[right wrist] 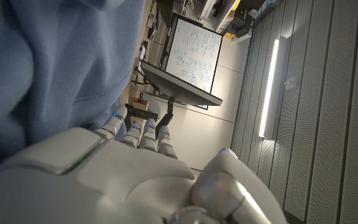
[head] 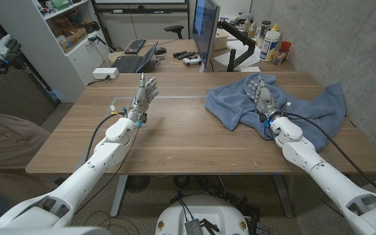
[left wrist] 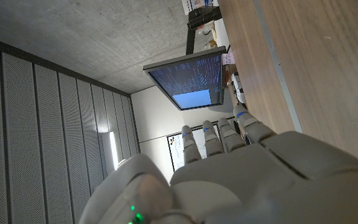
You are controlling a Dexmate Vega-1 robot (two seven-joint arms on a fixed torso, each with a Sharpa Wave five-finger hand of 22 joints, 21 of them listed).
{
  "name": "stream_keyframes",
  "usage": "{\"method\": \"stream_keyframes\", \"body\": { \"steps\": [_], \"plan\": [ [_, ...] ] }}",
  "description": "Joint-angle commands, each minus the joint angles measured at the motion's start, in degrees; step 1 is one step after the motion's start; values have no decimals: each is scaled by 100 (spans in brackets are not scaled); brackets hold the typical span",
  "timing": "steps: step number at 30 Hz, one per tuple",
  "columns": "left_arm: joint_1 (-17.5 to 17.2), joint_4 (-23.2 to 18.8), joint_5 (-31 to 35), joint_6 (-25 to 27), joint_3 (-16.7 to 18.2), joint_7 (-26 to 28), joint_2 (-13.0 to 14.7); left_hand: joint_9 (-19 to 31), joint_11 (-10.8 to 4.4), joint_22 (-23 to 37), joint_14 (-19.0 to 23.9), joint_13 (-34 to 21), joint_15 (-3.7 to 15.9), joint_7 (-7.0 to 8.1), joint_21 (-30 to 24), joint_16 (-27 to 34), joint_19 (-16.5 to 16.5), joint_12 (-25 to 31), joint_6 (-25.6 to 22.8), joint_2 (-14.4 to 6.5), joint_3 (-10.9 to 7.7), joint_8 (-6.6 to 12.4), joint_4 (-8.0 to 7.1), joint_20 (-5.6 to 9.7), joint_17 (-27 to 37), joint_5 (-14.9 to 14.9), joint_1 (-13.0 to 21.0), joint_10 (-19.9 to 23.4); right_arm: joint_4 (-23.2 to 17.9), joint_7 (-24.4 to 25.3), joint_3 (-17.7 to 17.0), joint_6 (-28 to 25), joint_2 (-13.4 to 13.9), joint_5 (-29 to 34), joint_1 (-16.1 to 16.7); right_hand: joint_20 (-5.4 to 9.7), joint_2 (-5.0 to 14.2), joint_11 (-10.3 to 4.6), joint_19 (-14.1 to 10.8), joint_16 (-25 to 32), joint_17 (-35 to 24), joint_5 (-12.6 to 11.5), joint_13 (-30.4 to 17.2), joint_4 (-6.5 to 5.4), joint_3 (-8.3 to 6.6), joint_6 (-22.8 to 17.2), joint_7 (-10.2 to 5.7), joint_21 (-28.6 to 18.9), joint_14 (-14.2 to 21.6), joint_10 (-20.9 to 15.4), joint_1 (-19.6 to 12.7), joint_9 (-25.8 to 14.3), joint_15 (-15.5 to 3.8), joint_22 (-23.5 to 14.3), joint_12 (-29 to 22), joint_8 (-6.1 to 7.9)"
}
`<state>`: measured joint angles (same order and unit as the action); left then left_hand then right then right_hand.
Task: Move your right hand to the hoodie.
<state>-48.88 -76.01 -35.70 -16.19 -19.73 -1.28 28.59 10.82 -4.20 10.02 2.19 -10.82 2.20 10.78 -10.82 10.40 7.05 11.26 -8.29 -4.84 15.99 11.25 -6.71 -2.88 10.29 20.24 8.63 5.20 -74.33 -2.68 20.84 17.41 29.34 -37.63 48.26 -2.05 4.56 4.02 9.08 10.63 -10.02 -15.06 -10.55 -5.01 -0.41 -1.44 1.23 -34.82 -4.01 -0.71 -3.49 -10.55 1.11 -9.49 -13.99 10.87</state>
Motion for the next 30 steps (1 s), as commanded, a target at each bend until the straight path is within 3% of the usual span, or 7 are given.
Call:
{"method": "stream_keyframes", "body": {
  "steps": [1, 17, 30],
  "plan": [
    [-165, -228, 299, 188, 298, -72, -191, 17, -19, 25, 37, -20, 180, 38, -39, 20, 38, 31, -4, -16, 34, 40, -2, -8, 13, 15, 60, 31, -61, -67, -61, 57, 63, -61, 88, 27, 52, 43, 21, 40, -32, -22, -18, -31, -2, -7, 51, -24, -46, -8, 8, -10, -12, -17, -40, 25],
    [-175, -186, 493, 187, 481, -192, -432, 17, -6, 25, -22, -20, 192, 29, -40, 7, 34, 21, -4, -24, 32, 36, -2, 7, 13, 11, 70, -2, -139, -27, -100, 46, 175, 7, 89, 40, 56, 48, -17, 31, -32, -19, -18, -24, -1, -10, 49, 14, -63, -17, 5, -10, -7, -18, -30, 23],
    [-180, -262, 589, 194, 526, -367, -358, 17, -5, 26, -100, -20, 187, 24, -26, -7, -7, 14, -2, -29, 32, 31, -5, 20, 14, 6, 72, -36, -258, 161, -67, 104, 297, 289, 111, 65, 61, 43, -7, 7, -31, -16, -18, -15, -1, -40, 39, 79, -128, -25, 1, -8, -45, -20, -18, 28]
  ]
}}
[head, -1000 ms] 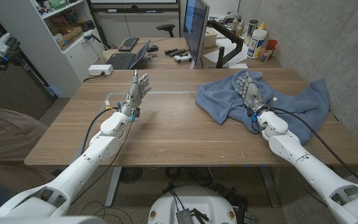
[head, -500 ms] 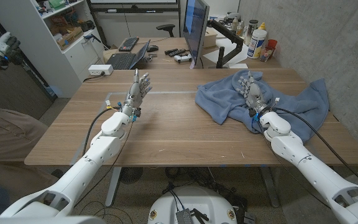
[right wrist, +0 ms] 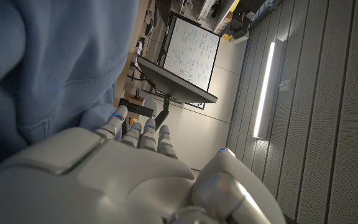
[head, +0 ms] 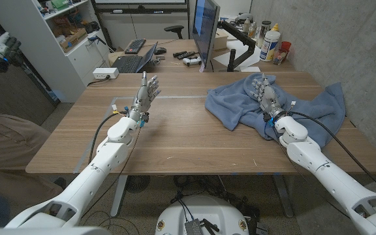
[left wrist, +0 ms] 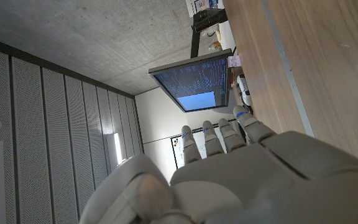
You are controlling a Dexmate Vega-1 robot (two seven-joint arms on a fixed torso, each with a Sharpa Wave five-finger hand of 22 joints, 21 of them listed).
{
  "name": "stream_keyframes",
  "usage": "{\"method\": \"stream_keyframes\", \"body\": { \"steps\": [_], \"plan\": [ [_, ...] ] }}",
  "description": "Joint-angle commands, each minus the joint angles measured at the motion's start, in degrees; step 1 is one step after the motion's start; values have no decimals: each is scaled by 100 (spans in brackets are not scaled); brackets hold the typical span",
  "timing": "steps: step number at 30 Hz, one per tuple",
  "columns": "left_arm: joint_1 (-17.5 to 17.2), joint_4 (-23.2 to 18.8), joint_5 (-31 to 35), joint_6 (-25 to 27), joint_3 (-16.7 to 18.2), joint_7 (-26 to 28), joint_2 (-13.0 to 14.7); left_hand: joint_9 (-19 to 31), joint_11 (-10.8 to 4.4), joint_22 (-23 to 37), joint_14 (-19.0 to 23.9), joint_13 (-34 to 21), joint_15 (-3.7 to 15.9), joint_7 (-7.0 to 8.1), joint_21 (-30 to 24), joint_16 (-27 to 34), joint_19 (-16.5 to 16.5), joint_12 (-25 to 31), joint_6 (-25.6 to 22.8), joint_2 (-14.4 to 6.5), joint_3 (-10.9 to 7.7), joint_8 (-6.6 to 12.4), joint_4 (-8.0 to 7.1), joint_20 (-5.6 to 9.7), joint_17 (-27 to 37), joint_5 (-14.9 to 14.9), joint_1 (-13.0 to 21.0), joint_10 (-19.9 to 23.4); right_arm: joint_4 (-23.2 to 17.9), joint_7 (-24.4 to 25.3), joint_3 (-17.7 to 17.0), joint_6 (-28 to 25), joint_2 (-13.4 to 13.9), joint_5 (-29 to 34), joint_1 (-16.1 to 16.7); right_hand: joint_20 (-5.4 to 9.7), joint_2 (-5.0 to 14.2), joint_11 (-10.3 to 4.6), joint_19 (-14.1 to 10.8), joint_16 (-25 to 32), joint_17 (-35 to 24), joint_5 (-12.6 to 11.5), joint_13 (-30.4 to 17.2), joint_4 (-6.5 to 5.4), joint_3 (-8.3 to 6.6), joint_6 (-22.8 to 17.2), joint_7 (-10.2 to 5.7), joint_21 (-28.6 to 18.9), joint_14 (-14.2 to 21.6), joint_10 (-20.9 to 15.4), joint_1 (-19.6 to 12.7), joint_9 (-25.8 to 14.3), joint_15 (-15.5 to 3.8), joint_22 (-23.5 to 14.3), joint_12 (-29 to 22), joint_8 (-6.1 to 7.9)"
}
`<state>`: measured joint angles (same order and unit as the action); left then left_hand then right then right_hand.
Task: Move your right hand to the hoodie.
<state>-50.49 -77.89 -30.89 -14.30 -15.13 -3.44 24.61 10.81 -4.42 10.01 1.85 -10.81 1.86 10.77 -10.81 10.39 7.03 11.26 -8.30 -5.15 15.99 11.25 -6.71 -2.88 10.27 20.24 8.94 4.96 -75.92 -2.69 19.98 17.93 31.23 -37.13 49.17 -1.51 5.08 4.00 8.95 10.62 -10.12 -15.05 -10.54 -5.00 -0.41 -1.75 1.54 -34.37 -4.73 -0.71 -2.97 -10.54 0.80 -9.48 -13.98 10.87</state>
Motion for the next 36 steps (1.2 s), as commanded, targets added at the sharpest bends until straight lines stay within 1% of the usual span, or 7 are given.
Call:
{"method": "stream_keyframes", "body": {
  "steps": [1, 11, 16, 25, 28, 32, 36],
  "plan": [
    [-24, -88, 105, 12, 72, -162, 54, 18, 26, 27, -67, -21, 220, 25, -26, -6, -9, 14, 0, 1, 32, 31, -5, 21, 16, 5, 42, -14, -119, 189, 19, 56, 124, 267, 30, 10, 10, 32, 6, 7, -21, -16, -19, -15, -1, -9, 7, 40, -58, -19, -51, -9, -14, -21, -15, 28],
    [-30, -52, 77, -32, 105, -230, 71, 18, 32, 28, -100, -21, 203, 14, -26, -5, -20, 19, -10, -1, 34, 33, -8, 17, 16, 2, 41, -11, -258, 355, 9, 47, 187, 386, 78, 51, 13, 33, 7, 4, -19, -14, -19, -10, -1, -11, 3, 75, -74, -28, -53, -9, -33, -22, -11, 25],
    [-11, 4, 63, -51, 105, -275, 51, 18, 38, 28, -103, -21, 202, 4, -27, -1, -20, 19, -6, -1, 35, 30, -9, 19, 16, 0, 41, -15, -341, 506, 84, 43, 276, 682, 52, 58, 15, 25, 5, 4, -19, -13, -19, -7, -1, -15, -3, 93, -76, -28, -55, -9, -33, -22, -6, 25],
    [30, 162, 0, -146, 160, -394, 11, 18, 41, 29, -120, -21, 201, -4, -25, 3, -35, 27, -33, -3, 39, 39, -17, 13, 17, -4, 30, -5, -399, 640, 143, -21, 304, 863, 2, 59, 12, 19, 22, -2, -18, -11, -19, -3, 2, -39, -15, 135, -103, -30, -54, -8, -31, -23, 1, 31],
    [45, 203, -30, -147, 179, -450, 9, 18, 52, 30, -121, -21, 201, 44, -27, 12, -39, 25, 58, -7, 47, 0, -34, 11, 20, -8, 4, -13, -432, 701, 146, -21, 309, 919, -6, 54, 9, 12, 45, -12, -18, -9, -19, -2, 5, -48, -17, 157, -131, -30, -52, -8, -41, -24, 4, 33],
    [47, 167, 14, -168, 190, -450, 41, 18, 43, 30, -106, -21, 204, 64, -31, 23, -37, 26, 117, -10, 52, -22, -44, 14, 21, -11, -13, -15, -515, 833, 166, -52, 363, 1092, -15, 53, -1, -36, 53, -15, -20, -5, -19, -6, 16, -54, -17, 179, -150, -22, -38, -8, -40, -25, 11, 33],
    [44, 91, 23, -197, 199, -486, 90, 19, 37, 30, -107, -21, 208, 54, -29, 25, -46, 28, 111, -13, 54, -18, -51, 15, 21, -13, -23, -15, -639, 985, 233, -174, 500, 1407, -45, 51, -6, -41, 59, -15, -21, -3, -19, -10, 24, -52, -19, 195, -161, -17, -26, -9, -42, -25, 16, 31]
  ]
}}
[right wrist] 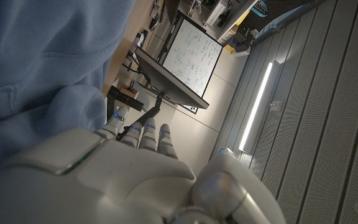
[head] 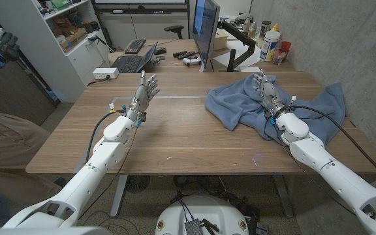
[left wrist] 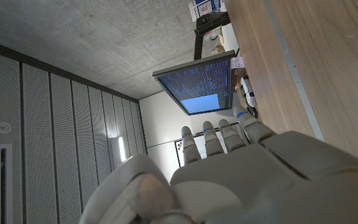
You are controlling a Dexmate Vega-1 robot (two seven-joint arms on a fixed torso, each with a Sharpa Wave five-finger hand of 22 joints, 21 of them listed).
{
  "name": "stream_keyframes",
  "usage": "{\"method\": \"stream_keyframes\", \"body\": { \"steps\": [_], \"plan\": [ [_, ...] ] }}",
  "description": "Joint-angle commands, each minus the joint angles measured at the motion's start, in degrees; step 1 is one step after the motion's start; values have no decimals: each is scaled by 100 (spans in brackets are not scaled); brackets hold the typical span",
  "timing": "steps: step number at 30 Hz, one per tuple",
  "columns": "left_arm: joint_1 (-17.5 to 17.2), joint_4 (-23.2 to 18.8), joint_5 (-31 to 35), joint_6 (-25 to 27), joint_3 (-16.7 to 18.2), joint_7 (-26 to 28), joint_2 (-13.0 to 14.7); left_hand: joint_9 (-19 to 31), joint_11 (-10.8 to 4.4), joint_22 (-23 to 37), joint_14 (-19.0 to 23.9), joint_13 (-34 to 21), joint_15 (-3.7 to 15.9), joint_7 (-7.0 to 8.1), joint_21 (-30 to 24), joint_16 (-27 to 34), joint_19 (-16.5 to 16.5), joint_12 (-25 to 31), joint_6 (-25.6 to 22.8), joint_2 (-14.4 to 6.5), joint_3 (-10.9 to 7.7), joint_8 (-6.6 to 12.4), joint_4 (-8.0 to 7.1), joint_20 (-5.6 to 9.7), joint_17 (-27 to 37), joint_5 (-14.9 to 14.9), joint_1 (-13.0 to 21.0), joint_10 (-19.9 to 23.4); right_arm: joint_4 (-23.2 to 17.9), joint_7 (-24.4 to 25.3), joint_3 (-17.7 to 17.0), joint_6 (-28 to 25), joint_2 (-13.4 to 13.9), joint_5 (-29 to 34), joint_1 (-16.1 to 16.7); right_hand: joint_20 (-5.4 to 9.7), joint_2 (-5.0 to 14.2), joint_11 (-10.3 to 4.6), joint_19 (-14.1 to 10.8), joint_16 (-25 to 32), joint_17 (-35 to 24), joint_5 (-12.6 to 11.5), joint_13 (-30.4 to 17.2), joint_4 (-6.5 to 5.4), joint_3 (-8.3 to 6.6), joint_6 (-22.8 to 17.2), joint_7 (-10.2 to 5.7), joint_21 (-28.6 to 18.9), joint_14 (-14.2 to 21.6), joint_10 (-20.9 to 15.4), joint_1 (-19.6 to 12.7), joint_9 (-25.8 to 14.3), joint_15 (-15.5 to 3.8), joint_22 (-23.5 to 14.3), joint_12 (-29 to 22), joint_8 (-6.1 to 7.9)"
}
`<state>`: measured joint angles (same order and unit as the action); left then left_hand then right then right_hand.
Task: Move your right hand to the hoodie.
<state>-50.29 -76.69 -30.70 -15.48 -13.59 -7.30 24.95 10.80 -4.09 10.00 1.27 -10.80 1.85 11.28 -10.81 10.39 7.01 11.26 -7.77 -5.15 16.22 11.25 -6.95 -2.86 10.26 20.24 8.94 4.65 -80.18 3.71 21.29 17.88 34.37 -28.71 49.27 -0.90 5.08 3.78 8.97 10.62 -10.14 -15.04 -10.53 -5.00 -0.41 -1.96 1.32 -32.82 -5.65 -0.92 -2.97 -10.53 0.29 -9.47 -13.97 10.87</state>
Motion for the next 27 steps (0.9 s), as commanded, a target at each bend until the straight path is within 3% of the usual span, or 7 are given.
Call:
{"method": "stream_keyframes", "body": {
  "steps": [1, 14, 19, 27],
  "plan": [
    [23, -39, 2, -73, 45, -101, 62, 20, 4, 31, -50, -22, 211, -2, -29, 25, -45, 28, 57, -13, 31, -17, -28, 10, 22, -13, -24, 16, -227, 372, 105, -180, 193, 594, -55, 17, -9, -14, 27, -12, -20, -2, -21, -14, 28, -28, 5, 38, -69, 7, -18, -10, 10, -27, 18, 29],
    [-12, -100, -23, -3, 49, -51, 95, 20, 14, 32, -57, -21, 199, -26, -30, 30, -55, 32, 33, -25, 34, -2, -44, 16, 22, -19, -47, 17, -411, 527, 182, -365, 370, 968, -70, 54, -9, -6, -5, 10, -23, 3, -22, -32, 49, -14, 3, 89, -50, 14, 22, -11, -2, -31, 33, 18],
    [-11, -86, 62, -84, 34, 19, 97, 20, -2, 31, -51, -21, 203, 61, -43, 39, -40, 29, 441, -37, 33, -125, -55, 23, 19, -27, -62, -5, -488, 550, 231, -468, 477, 1154, -99, 52, -6, -32, 28, 5, -24, 4, -22, -37, 55, 6, -7, 130, -67, 11, 33, -11, 3, -31, 37, 9],
    [6, -91, 69, -20, 30, 12, 155, 21, 6, 30, -50, -21, 210, 62, -43, 40, -41, 31, 478, -40, 32, -110, -56, 25, 17, -29, -62, -5, -594, 650, 274, -607, 563, 1380, -126, 42, -1, -53, 65, -7, -24, 5, -22, -43, 60, 23, -15, 176, -110, 30, 44, -11, 6, -32, 50, 3]
  ]
}}
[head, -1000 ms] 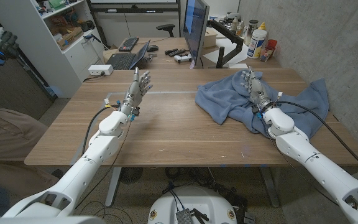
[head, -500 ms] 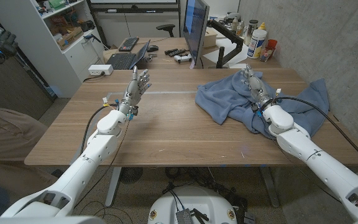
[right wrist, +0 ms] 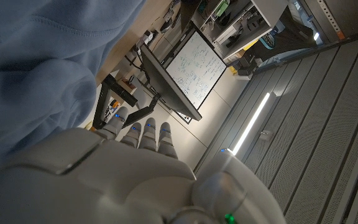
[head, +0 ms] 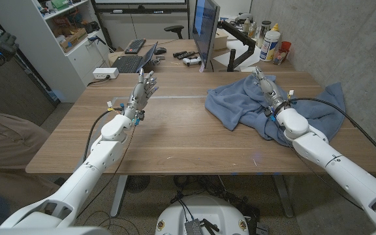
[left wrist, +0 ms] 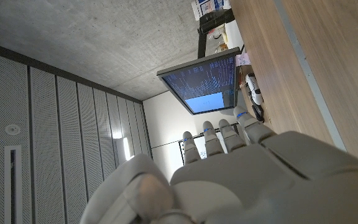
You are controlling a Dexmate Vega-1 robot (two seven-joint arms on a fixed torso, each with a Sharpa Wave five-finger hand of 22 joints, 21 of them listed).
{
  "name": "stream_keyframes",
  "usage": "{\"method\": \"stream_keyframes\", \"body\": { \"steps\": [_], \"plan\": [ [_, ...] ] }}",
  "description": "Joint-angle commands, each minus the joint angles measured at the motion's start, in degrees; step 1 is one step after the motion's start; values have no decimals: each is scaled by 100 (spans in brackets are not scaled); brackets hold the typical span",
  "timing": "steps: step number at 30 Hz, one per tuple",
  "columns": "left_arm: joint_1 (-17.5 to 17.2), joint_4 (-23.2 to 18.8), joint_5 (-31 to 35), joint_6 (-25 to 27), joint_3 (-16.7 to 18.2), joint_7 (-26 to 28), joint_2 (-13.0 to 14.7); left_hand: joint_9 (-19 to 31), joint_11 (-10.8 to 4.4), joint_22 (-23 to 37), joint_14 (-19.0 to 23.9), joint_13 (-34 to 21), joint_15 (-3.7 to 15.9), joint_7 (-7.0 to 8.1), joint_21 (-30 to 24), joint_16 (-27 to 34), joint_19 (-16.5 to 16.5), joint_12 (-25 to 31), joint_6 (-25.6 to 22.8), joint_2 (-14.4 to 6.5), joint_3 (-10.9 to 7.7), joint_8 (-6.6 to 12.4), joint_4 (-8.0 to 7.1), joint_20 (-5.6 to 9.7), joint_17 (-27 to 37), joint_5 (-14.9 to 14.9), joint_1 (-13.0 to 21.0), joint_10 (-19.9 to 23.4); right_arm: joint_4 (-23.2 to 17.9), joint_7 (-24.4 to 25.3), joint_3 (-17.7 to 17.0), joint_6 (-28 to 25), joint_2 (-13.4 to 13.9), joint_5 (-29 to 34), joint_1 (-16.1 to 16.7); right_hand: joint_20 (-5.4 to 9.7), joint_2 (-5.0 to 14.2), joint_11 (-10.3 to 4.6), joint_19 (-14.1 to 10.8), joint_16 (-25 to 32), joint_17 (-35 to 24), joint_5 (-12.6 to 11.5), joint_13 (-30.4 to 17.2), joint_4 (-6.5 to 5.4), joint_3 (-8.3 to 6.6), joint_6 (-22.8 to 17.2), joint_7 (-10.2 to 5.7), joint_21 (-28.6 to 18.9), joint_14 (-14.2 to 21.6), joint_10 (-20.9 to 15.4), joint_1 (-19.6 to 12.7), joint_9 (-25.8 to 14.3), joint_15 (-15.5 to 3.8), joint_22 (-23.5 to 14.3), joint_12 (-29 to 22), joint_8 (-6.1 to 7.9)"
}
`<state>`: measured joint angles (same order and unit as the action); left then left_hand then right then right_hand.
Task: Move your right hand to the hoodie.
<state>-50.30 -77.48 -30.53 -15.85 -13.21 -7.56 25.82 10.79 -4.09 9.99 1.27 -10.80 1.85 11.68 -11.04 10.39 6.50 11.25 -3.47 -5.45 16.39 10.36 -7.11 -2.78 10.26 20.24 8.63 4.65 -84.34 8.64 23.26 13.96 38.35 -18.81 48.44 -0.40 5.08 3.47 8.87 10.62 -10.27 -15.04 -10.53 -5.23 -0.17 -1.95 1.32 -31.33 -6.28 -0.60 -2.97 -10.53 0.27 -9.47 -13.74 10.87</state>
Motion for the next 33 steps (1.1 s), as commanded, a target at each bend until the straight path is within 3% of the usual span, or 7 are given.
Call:
{"method": "stream_keyframes", "body": {
  "steps": [1, 12, 20, 23, 33],
  "plan": [
    [6, -17, 46, 37, -5, 37, 77, 21, 4, 31, -49, -21, 210, 21, -21, 41, 9, 31, 48, -10, 15, -20, -39, 18, 18, -29, -32, -5, -189, 175, 91, -225, 181, 449, -51, -9, 0, -24, 77, -8, -10, 5, -22, -21, 37, 21, -11, 32, -51, 1, 45, -11, 12, -32, 28, 3],
    [-15, -44, 69, 64, -1, 52, 116, 21, 6, 30, -52, -21, 211, 7, -21, 40, 7, 33, 52, -11, 15, 7, -40, 19, 17, -31, -32, -6, -298, 314, 194, -380, 293, 863, -103, -17, 7, -17, 93, -8, -10, 5, -22, -24, 39, 23, -13, 65, -64, 9, 50, -11, 11, -33, 36, 3],
    [-9, -50, 88, 78, -22, 50, 121, 21, 3, 30, -49, -20, 212, 4, -21, 42, 3, 33, 33, -22, 8, 30, -40, 16, 16, -32, -28, -10, -212, 700, 200, -153, 206, 1203, -64, -16, 31, -29, 82, -4, -7, 1, -22, -21, 27, 24, -55, 94, -65, -17, 38, -12, -17, -32, 30, 5],
    [6, -54, 63, 127, -35, 5, 128, 21, 5, 30, -42, -20, 205, 7, -21, 45, 4, 35, 35, -26, 6, 32, -40, 16, 15, -32, -26, -7, -370, 821, 254, -353, 322, 1533, -69, -16, 48, -32, 82, 1, -6, -3, -22, -16, 16, 20, -70, 111, -55, -40, 24, -12, -38, -31, 23, 8],
    [58, 7, 85, 123, -59, -36, 92, 21, 25, 29, -34, -20, 192, 3, -23, 47, 5, 36, 48, -35, -1, 41, -39, 16, 14, -34, -20, -10, -543, 920, 273, -619, 422, 1801, -47, -24, 68, -33, 91, -4, -3, -7, -23, -7, 1, 8, -84, 145, -70, -44, 5, -12, -33, -30, 26, 14]
  ]
}}
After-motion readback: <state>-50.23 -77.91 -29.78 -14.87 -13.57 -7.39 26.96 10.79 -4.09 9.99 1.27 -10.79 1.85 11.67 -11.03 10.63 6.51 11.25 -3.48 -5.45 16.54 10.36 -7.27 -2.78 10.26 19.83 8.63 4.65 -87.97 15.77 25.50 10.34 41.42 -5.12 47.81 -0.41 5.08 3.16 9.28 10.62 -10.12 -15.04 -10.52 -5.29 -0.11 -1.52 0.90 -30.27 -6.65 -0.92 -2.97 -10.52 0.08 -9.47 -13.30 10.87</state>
